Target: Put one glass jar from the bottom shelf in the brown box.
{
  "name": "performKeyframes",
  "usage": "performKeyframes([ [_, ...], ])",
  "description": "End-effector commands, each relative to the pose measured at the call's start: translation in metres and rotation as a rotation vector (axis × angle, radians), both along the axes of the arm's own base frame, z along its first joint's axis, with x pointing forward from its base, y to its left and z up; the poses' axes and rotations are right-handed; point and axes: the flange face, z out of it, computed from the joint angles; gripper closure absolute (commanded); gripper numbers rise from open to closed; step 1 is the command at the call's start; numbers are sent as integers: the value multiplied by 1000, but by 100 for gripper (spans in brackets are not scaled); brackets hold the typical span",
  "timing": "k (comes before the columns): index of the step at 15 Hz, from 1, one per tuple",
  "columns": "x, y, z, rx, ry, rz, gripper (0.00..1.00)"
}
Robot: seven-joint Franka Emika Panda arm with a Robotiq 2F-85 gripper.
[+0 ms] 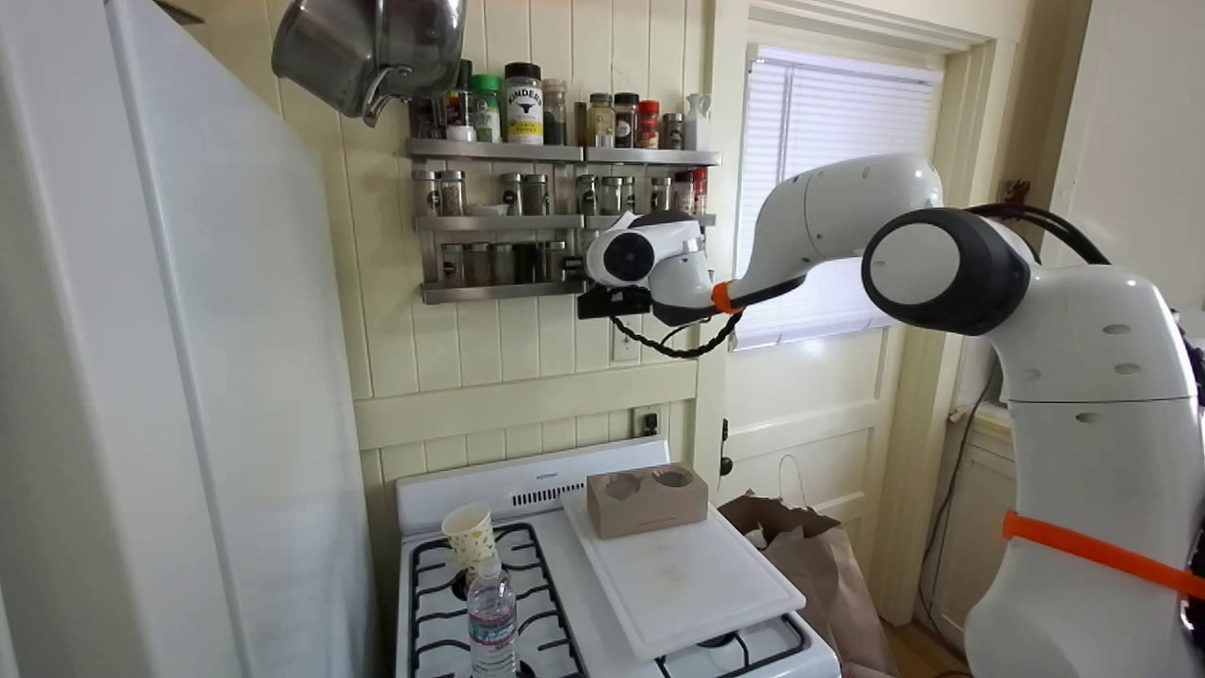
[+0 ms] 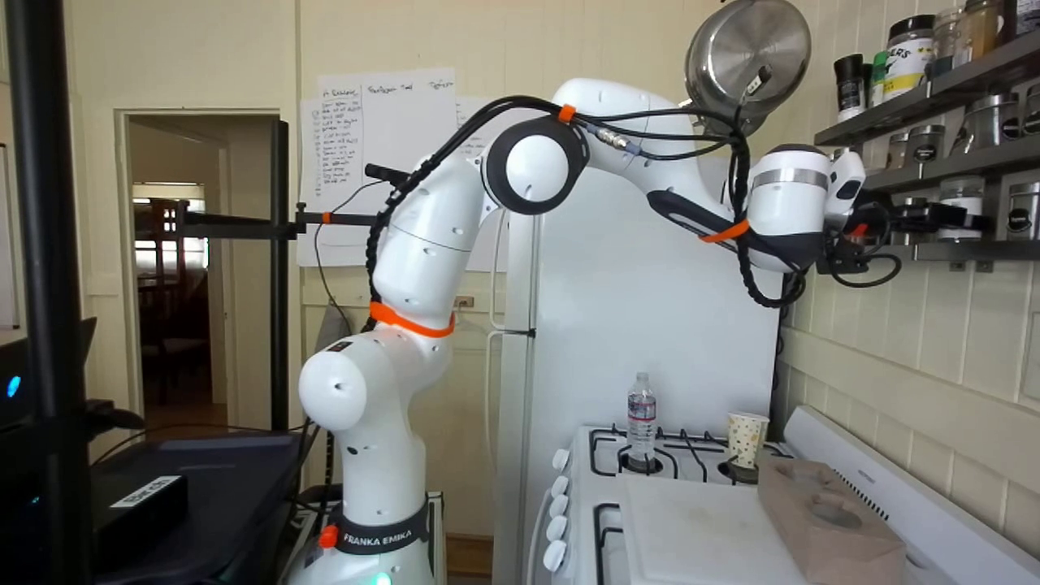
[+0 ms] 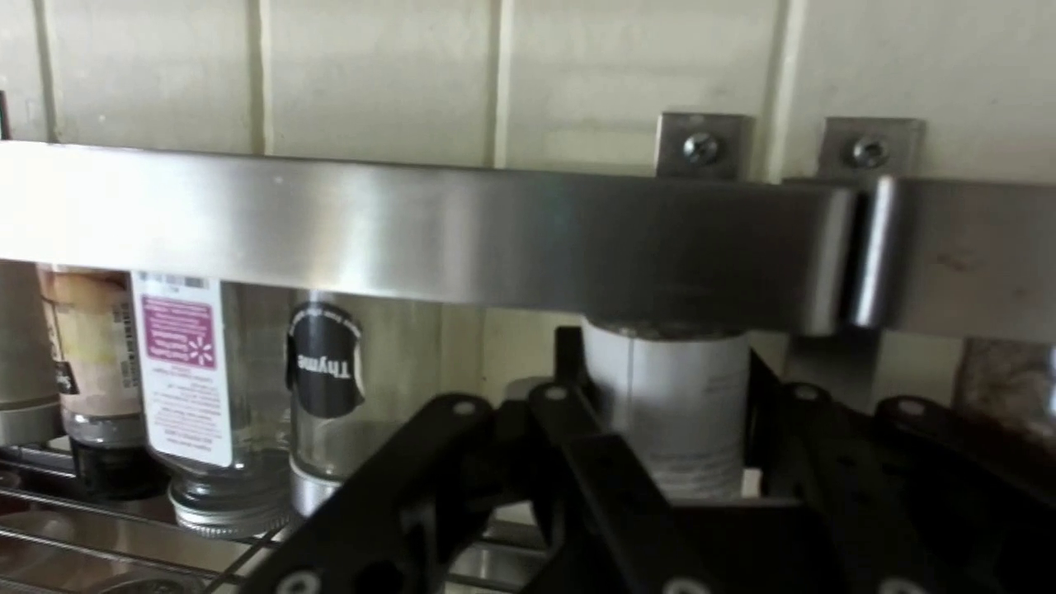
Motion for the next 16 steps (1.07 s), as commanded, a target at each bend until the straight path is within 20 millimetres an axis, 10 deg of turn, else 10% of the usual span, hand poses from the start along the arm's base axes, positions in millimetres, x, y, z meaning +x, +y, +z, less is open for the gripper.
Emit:
performKeyframes([
  [1, 5, 7, -1, 2, 1, 8, 86],
  [16, -2, -14, -2, -207, 14, -113, 87],
])
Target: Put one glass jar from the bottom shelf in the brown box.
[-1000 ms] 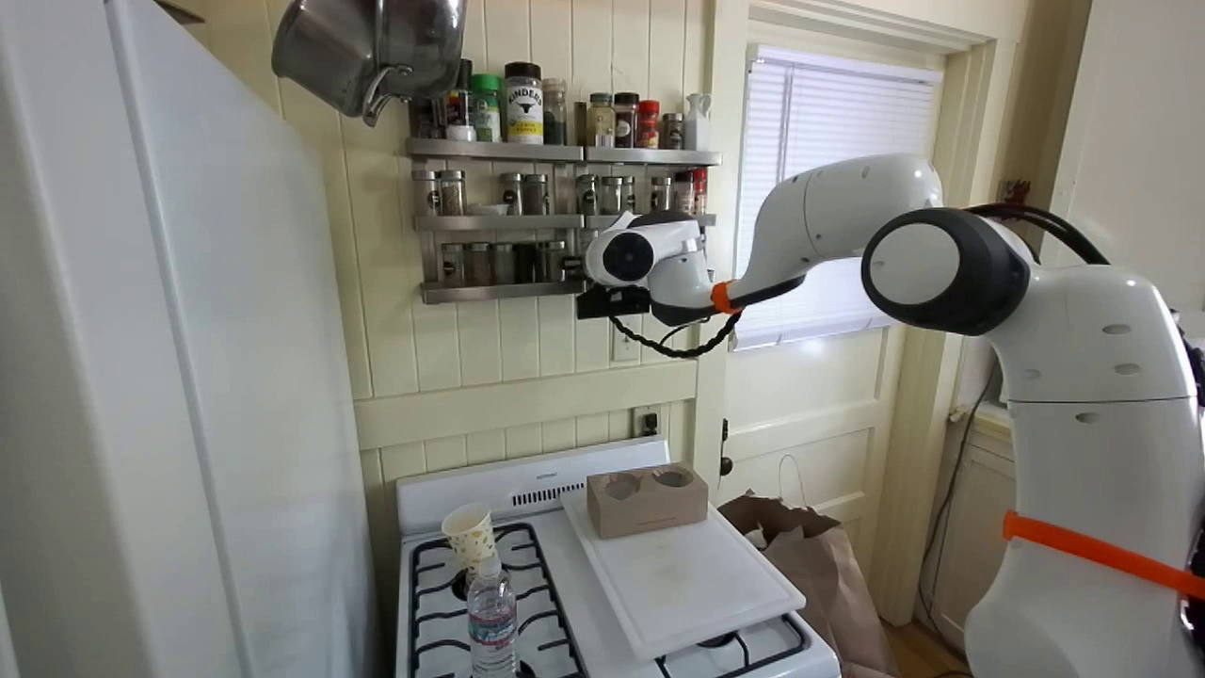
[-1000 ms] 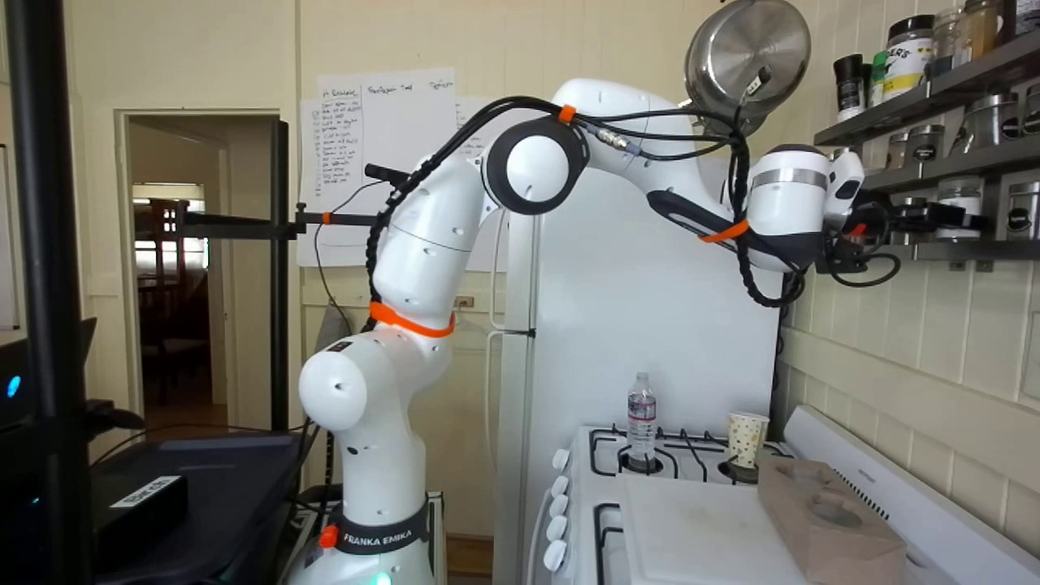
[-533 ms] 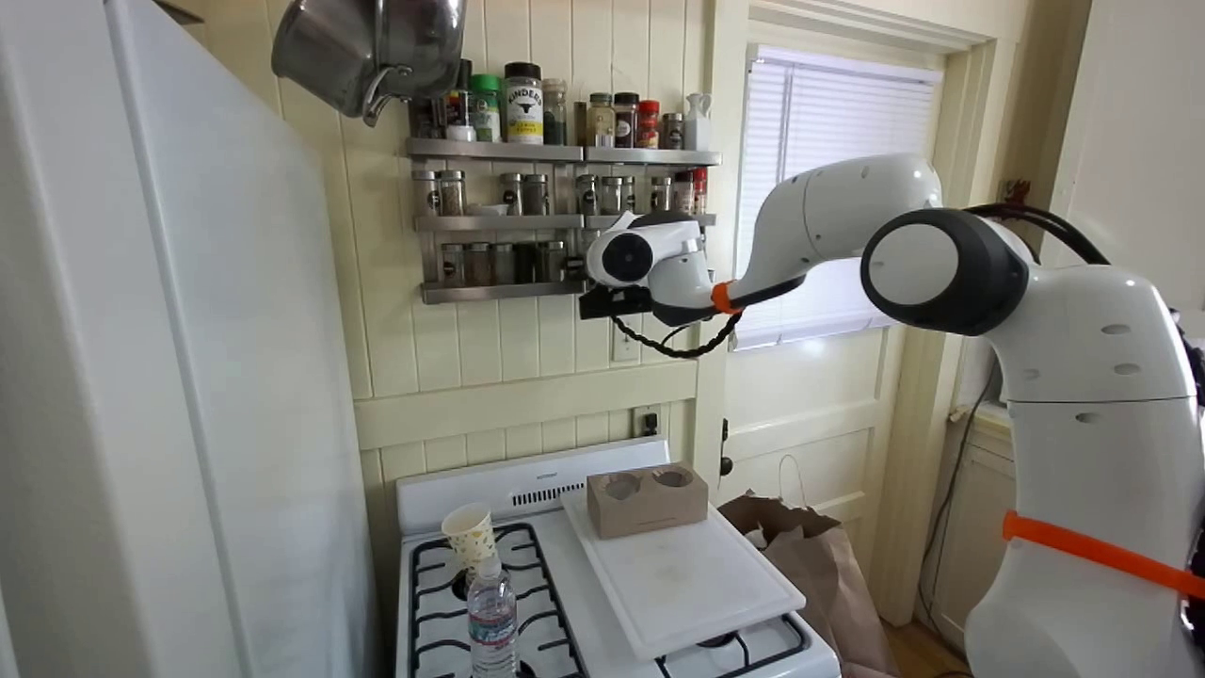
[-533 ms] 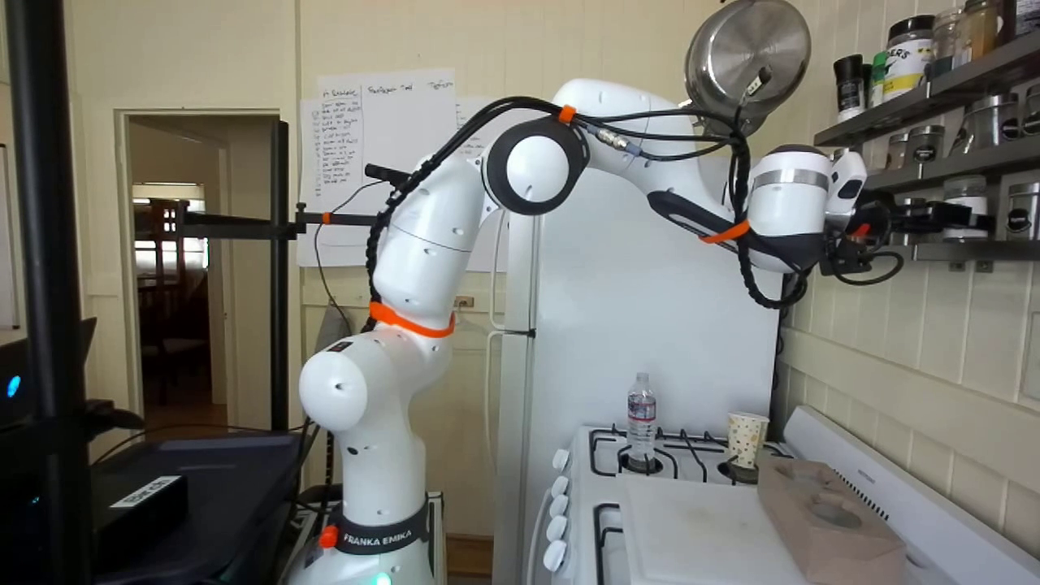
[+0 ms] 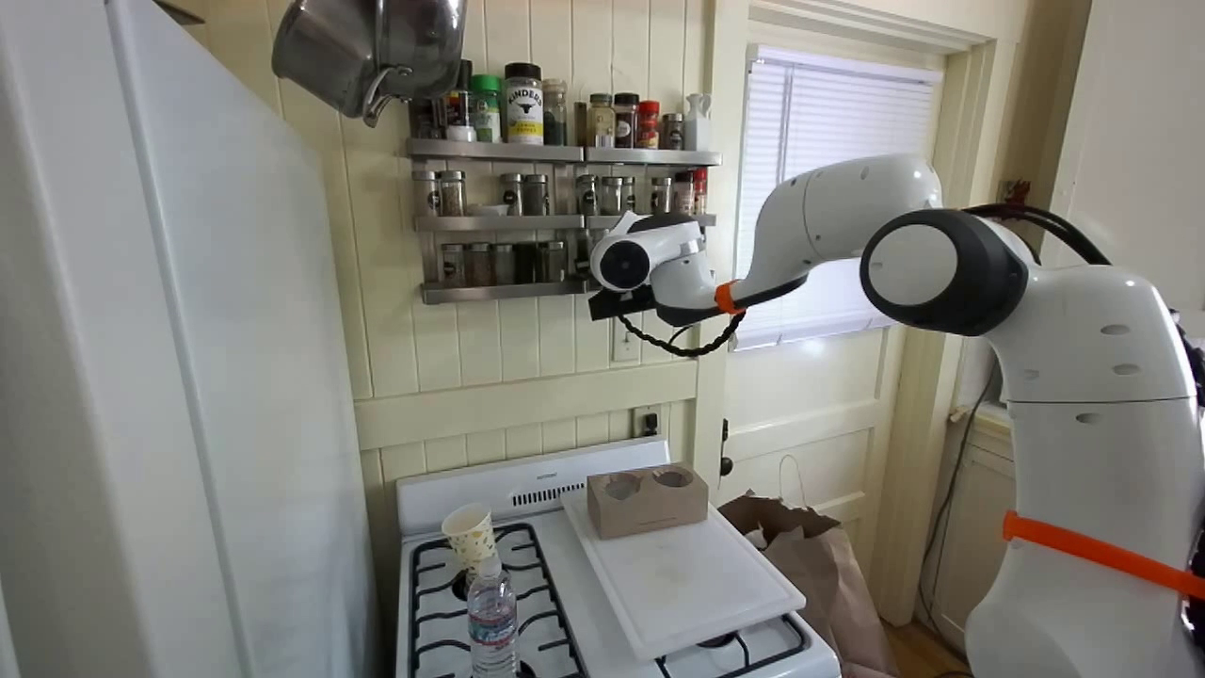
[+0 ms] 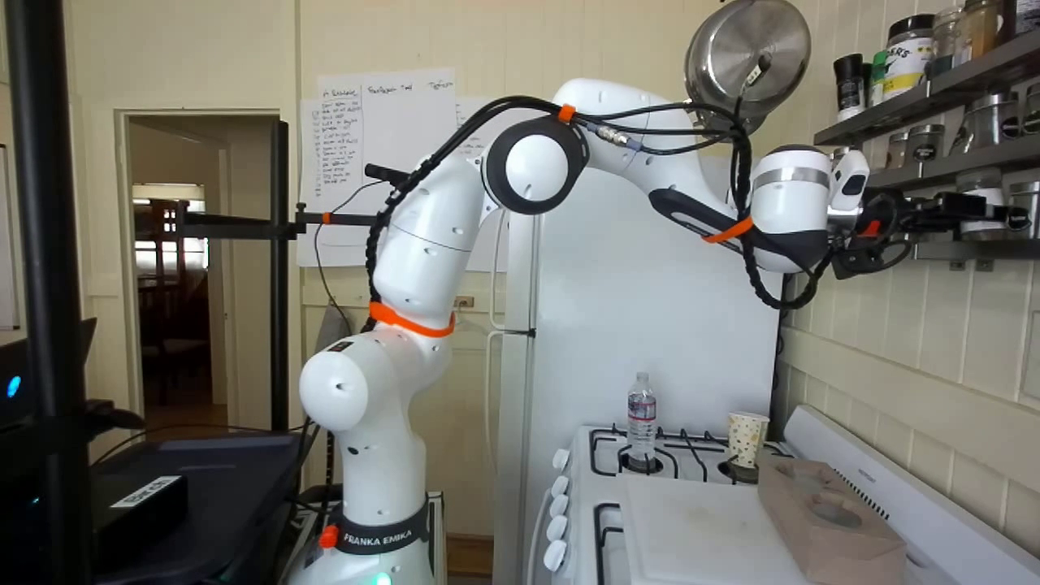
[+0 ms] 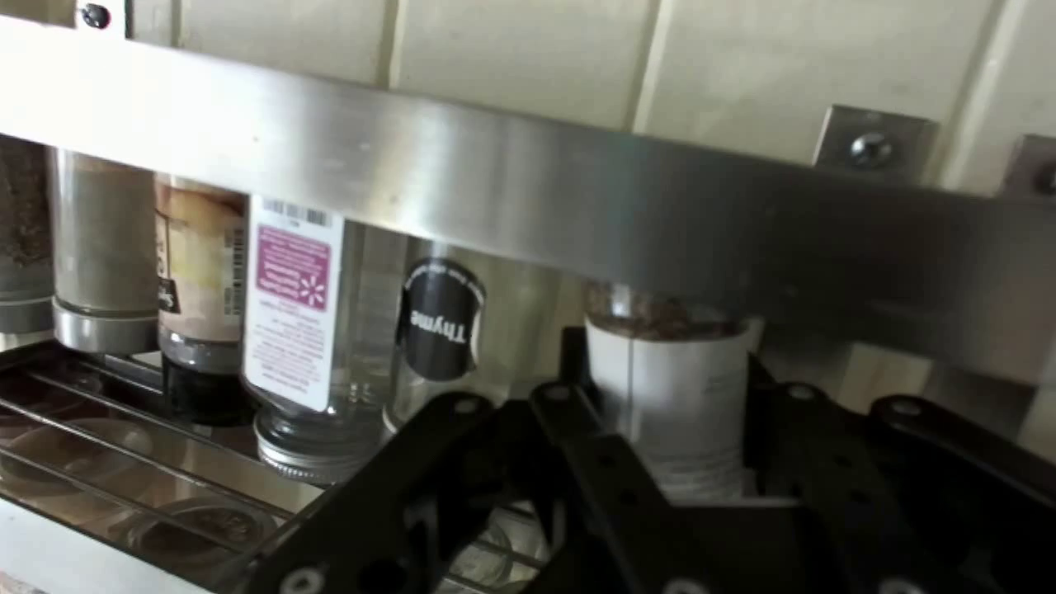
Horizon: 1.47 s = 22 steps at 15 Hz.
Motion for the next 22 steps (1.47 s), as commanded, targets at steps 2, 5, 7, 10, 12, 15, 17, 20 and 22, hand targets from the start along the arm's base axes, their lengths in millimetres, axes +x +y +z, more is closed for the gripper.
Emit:
performKeyframes([
  [2, -5, 6, -4, -95, 15, -15, 87],
  [5, -5, 14, -10, -127, 37, 4, 87],
  [7, -5, 19, -12, -152, 46, 14, 87],
  [10, -6, 20, -12, -180, 53, 13, 87],
  [12, -8, 19, -13, -202, 63, 16, 87],
  [15, -9, 19, -15, -237, 81, 14, 87],
  [17, -12, 19, -16, -269, 96, 8, 87],
  [20, -19, 17, -12, -291, 90, -28, 87],
  [22, -22, 17, -17, -302, 109, -40, 87],
])
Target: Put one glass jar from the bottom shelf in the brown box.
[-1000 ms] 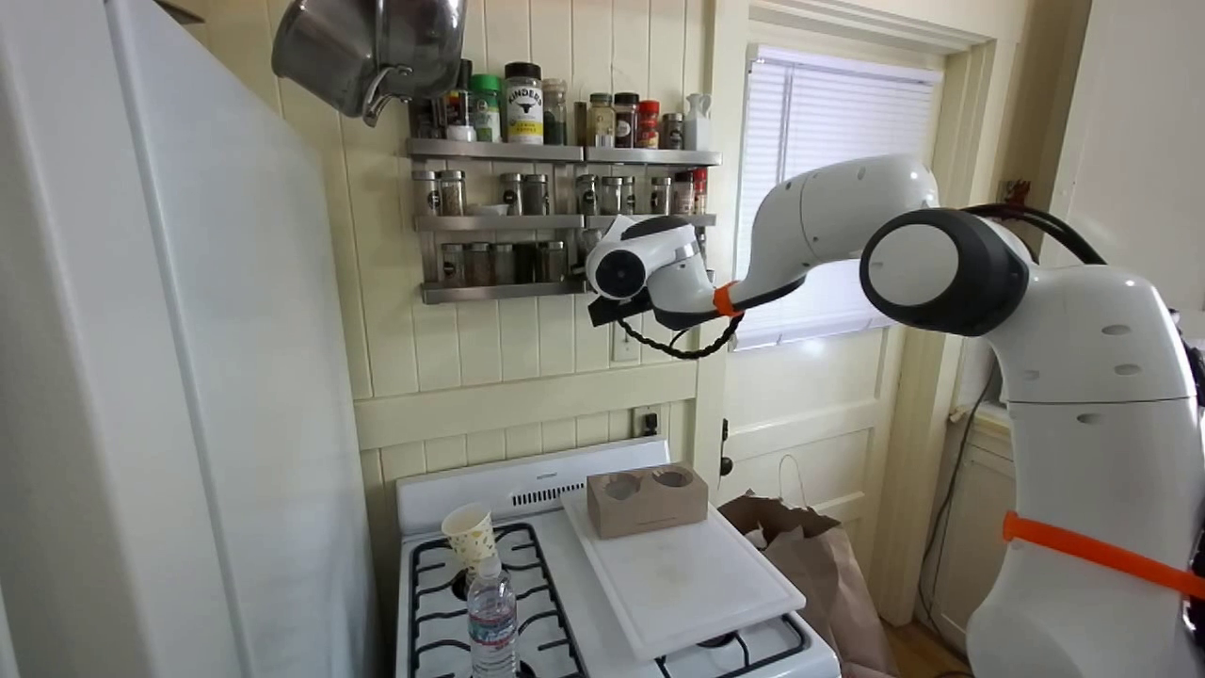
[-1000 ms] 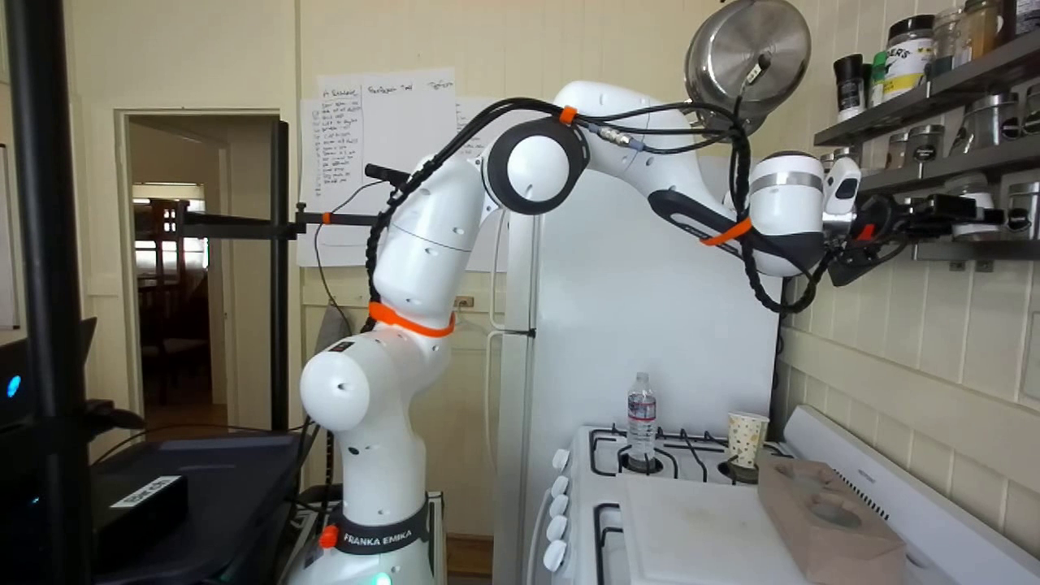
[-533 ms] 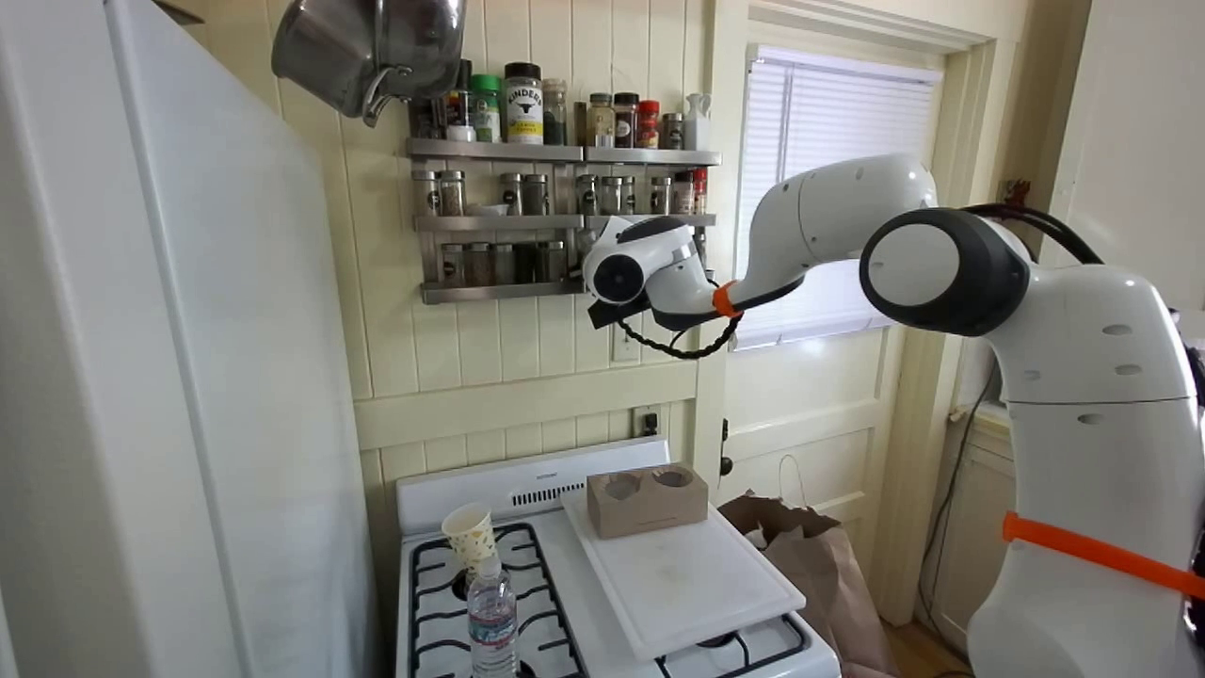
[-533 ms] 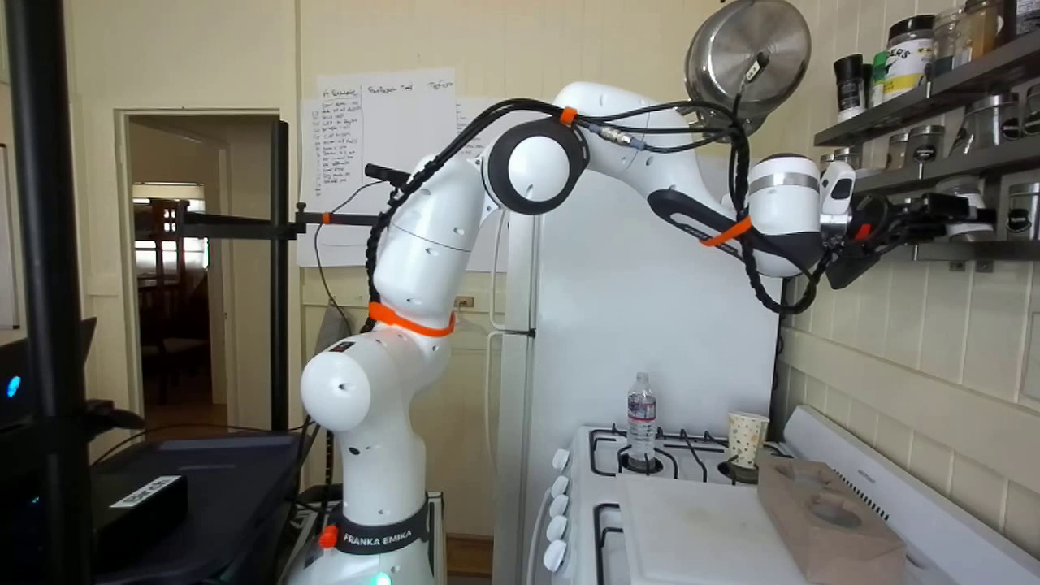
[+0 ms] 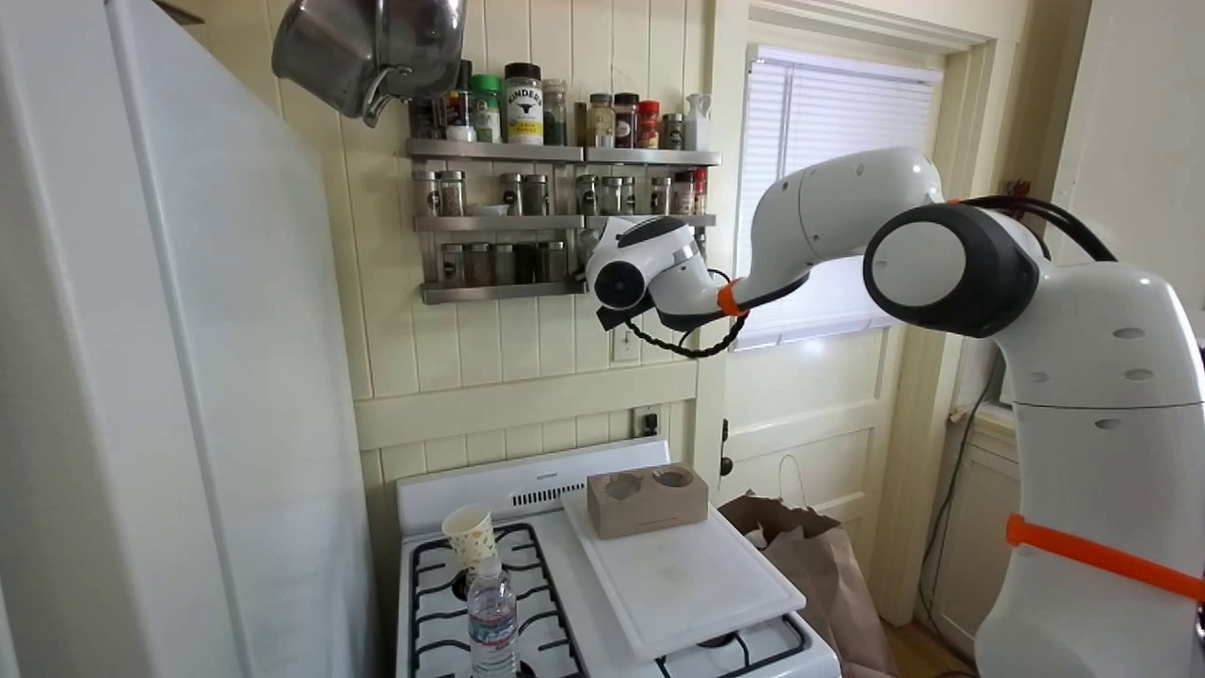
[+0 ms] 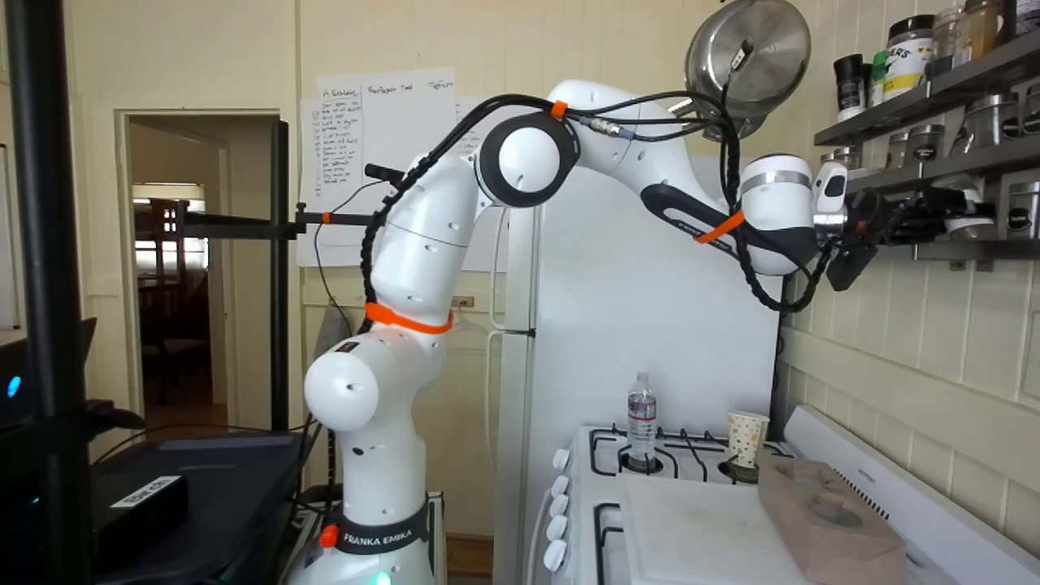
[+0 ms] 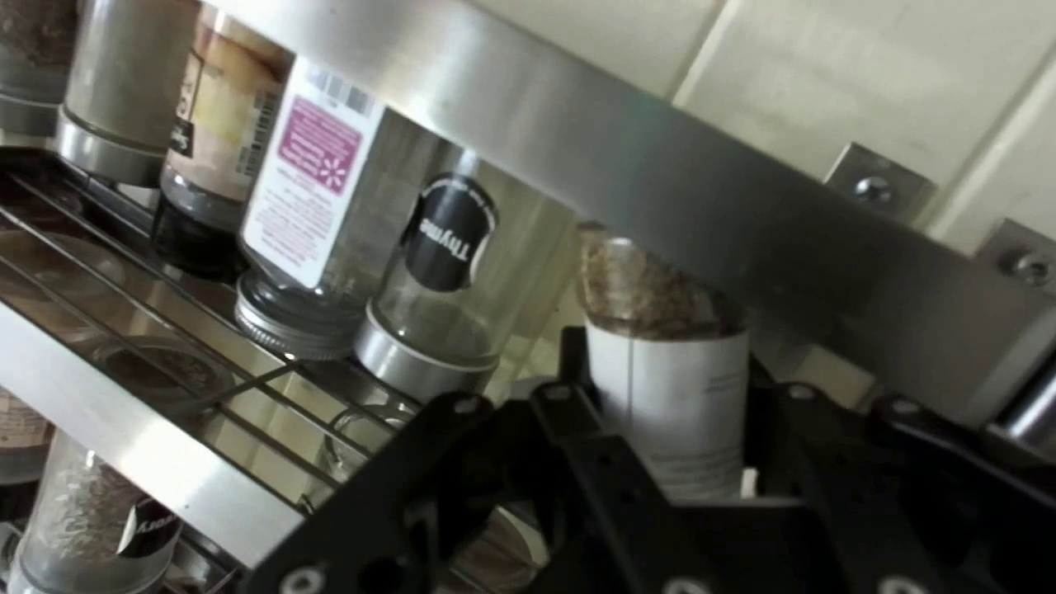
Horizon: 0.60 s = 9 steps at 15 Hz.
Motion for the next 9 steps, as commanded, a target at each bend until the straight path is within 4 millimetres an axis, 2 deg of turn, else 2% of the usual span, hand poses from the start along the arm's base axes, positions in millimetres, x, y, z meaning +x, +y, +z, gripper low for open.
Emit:
performKeyframes([
  [1, -14, 2, -8, -33, 18, -31, 87],
  [4, -16, 8, -10, -52, 31, -26, 87],
  [9, -18, 5, -10, -129, 50, -50, 87],
])
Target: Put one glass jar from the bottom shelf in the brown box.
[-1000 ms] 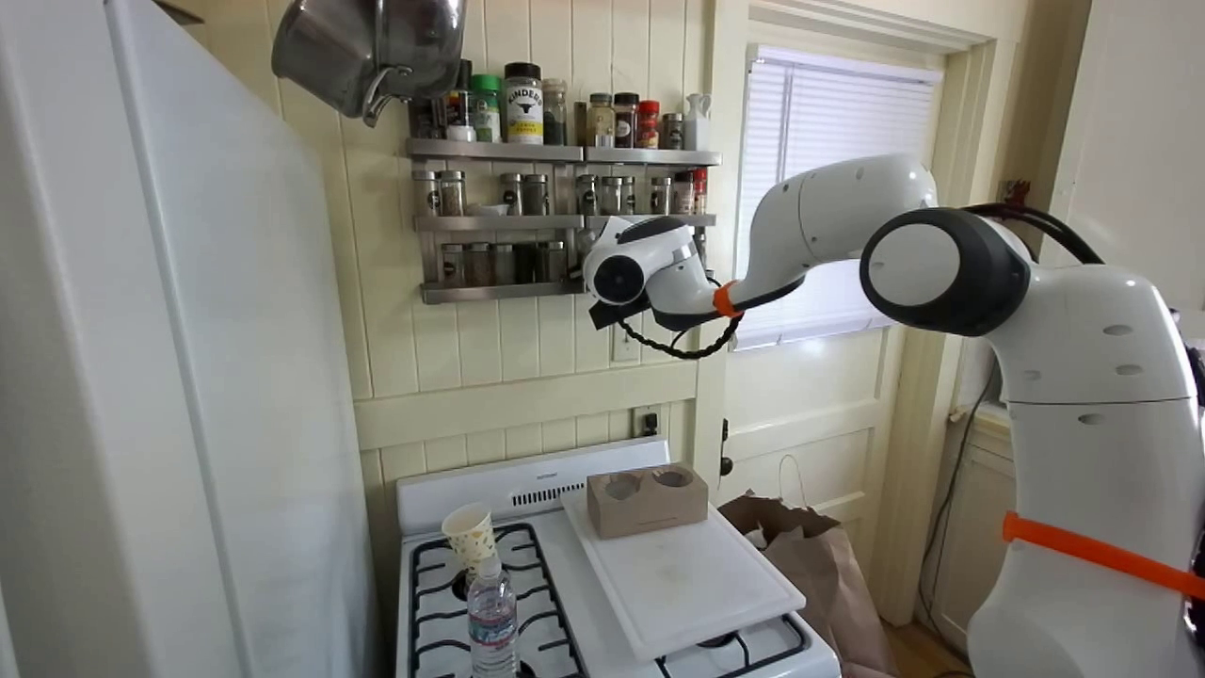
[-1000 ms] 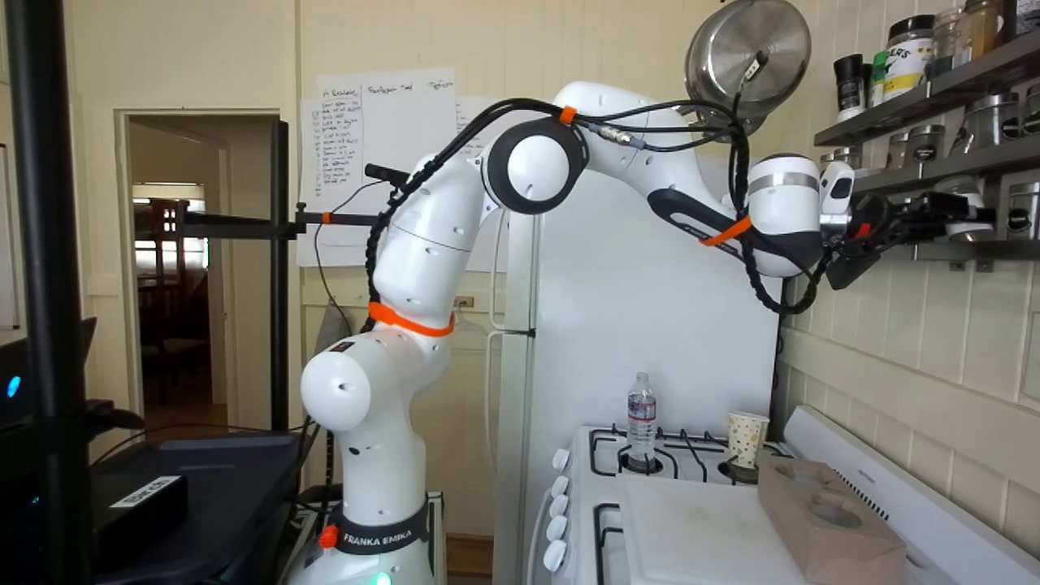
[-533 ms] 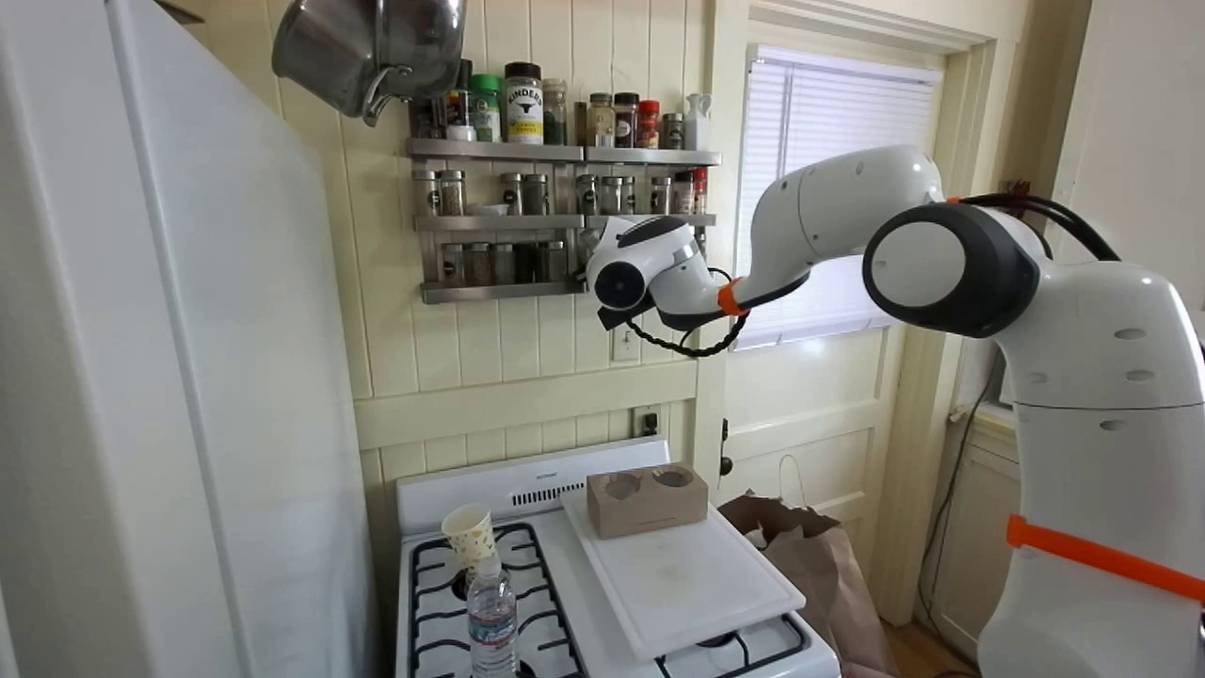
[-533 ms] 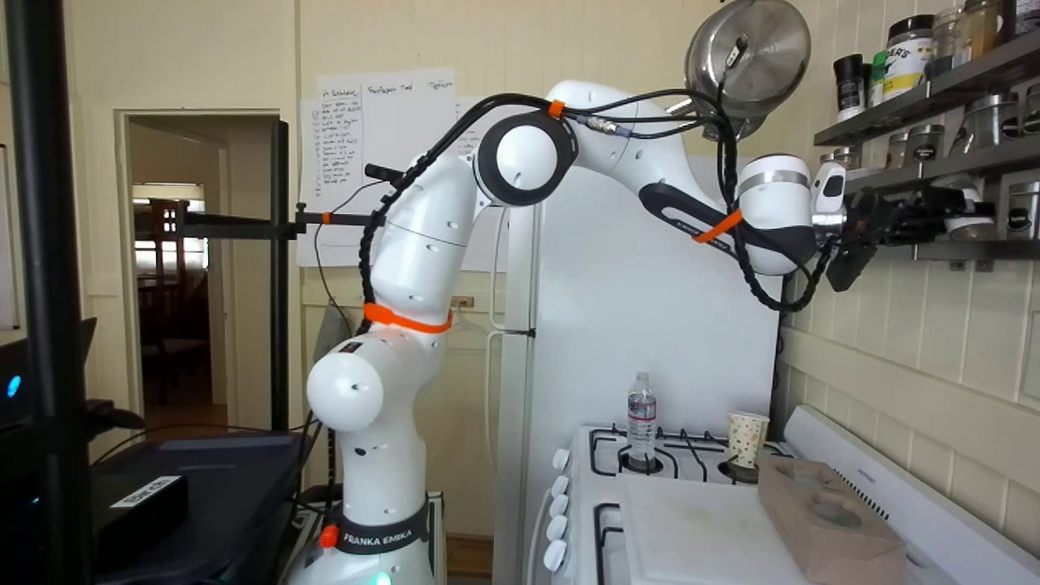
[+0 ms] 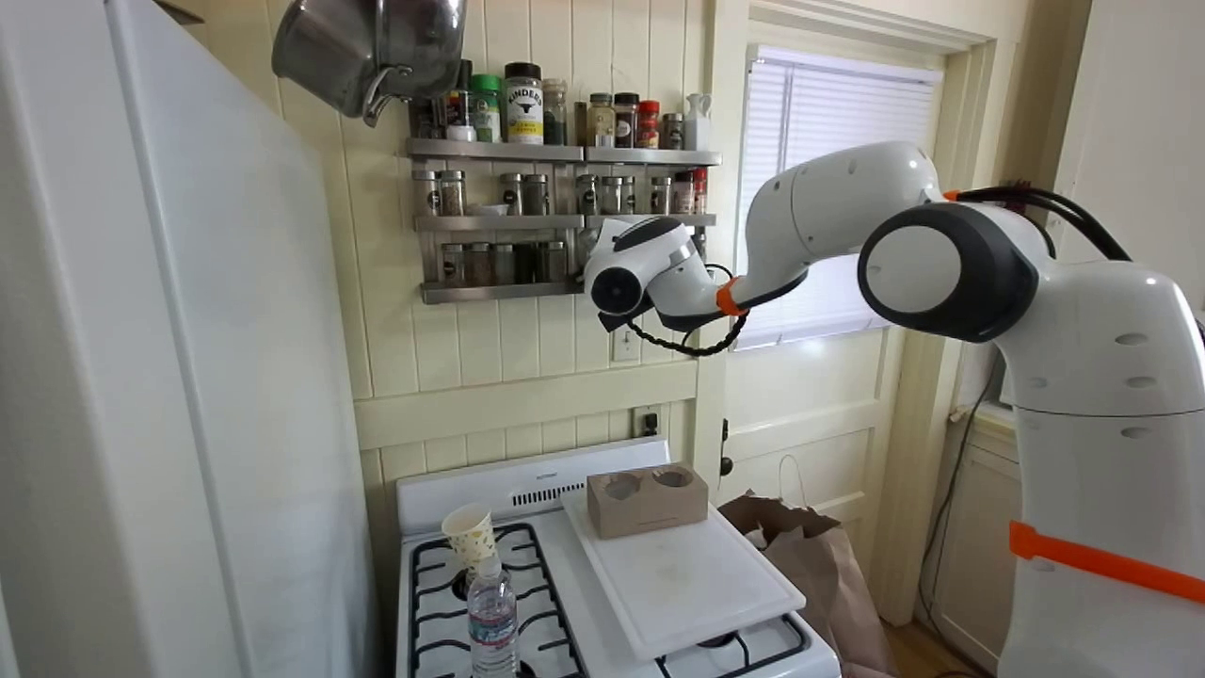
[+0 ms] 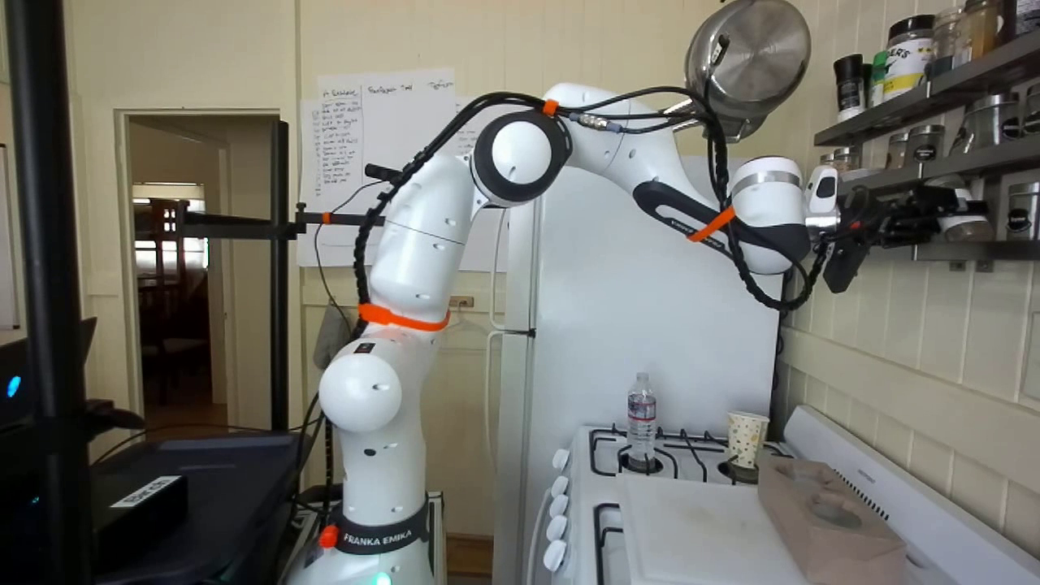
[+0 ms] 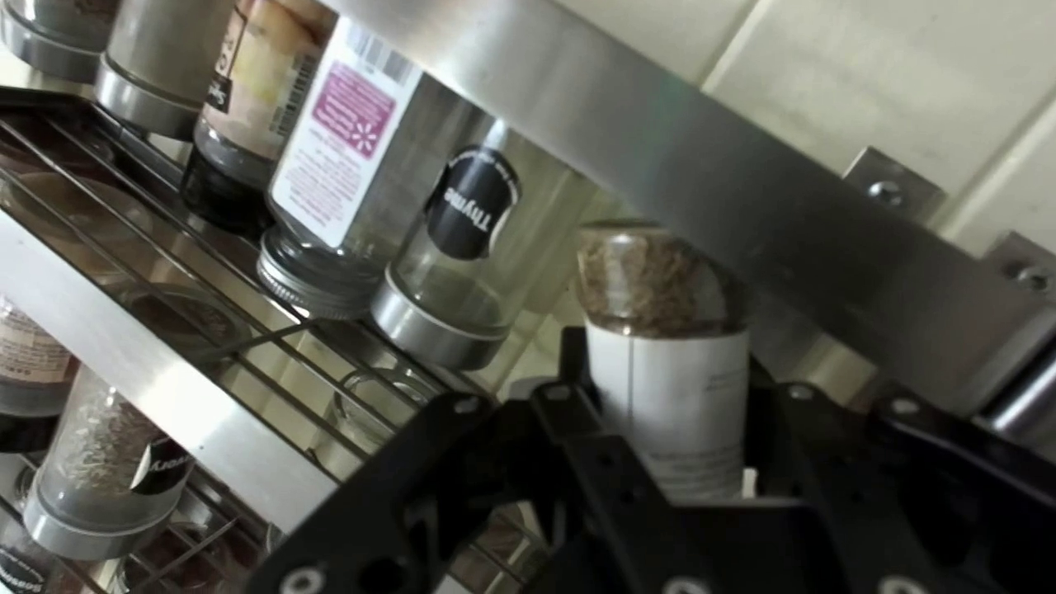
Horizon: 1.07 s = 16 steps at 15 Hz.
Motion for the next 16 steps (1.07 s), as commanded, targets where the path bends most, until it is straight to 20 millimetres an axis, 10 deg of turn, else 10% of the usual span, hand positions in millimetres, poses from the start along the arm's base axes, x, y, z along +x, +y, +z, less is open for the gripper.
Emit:
performKeyframes([
  [1, -14, -2, -9, -83, 52, -32, 87],
  [16, -32, -15, -12, -277, 229, -85, 87],
])
